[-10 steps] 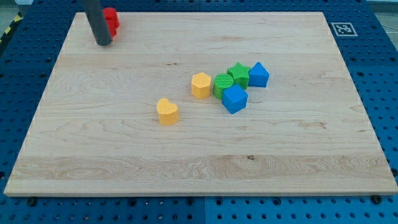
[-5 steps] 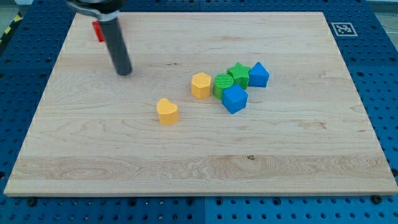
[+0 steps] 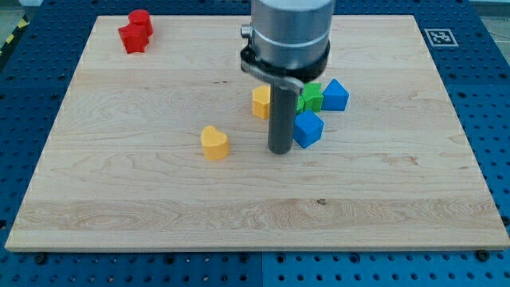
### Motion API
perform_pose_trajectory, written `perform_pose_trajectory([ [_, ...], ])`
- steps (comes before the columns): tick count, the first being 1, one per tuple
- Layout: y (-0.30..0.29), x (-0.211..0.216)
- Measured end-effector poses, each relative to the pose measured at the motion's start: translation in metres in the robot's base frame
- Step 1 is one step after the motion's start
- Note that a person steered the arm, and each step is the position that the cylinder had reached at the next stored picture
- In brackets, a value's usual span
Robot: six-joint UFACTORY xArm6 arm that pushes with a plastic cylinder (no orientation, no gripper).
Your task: Move the green circle left to the green star
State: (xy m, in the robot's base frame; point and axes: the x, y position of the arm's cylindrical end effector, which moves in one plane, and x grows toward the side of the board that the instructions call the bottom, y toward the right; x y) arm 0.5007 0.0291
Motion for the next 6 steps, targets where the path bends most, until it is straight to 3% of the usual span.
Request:
perform_pose_trajectory([
  [3,0.007,-0.052],
  [6,-0.057,-0.089],
])
